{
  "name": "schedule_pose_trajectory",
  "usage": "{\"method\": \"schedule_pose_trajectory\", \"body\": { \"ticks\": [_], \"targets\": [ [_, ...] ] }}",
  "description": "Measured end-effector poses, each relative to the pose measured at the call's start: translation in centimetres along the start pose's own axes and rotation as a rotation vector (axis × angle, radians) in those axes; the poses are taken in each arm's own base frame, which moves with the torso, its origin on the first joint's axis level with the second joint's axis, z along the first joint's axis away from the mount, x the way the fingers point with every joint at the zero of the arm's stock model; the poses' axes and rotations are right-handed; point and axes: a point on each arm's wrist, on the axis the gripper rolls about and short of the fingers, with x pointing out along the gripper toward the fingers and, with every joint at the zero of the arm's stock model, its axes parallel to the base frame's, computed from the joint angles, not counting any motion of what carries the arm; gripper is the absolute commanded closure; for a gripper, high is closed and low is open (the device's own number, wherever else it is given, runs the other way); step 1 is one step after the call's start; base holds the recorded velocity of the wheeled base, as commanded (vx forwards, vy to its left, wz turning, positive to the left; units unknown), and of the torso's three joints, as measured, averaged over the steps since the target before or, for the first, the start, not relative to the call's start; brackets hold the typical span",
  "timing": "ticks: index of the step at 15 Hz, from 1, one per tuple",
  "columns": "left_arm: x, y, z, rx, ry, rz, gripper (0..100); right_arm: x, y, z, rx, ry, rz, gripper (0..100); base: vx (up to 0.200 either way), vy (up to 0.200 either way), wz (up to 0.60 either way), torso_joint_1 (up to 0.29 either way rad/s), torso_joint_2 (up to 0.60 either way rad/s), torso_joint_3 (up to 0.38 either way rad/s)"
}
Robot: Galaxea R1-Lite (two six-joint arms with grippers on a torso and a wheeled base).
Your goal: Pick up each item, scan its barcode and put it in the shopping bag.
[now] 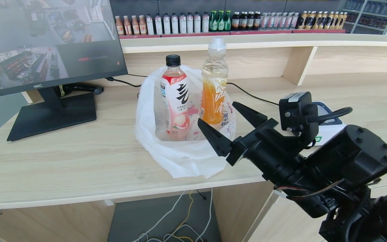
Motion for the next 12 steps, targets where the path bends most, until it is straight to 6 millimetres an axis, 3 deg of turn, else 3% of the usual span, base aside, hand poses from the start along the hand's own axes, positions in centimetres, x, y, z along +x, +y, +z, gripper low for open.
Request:
{"method": "schedule_pose_trajectory", "body": {
  "ticks": [5, 11, 12],
  "targets": [
    [0.0, 0.0, 0.0, -0.006, 0.0, -0.001, 0, -0.8, 0.39, 0.46, 0.007, 0.003, 0.015, 0, -0.2, 0.0, 0.0, 0.004, 0.0, 0.0],
    [0.0, 0.0, 0.01, -0.006, -0.001, 0.0, 0, -0.59, 0.4, 0.81, 0.016, -0.015, 0.014, 0, 0.0, 0.0, 0.0, 0.0, 0.0, 0.0],
    [0.0, 0.0, 0.01, -0.007, -0.001, 0.0, 0, -0.58, 0.4, 0.82, 0.017, -0.014, 0.014, 0, 0.0, -0.2, 0.0, 0.012, 0.0, 0.007]
  ]
}}
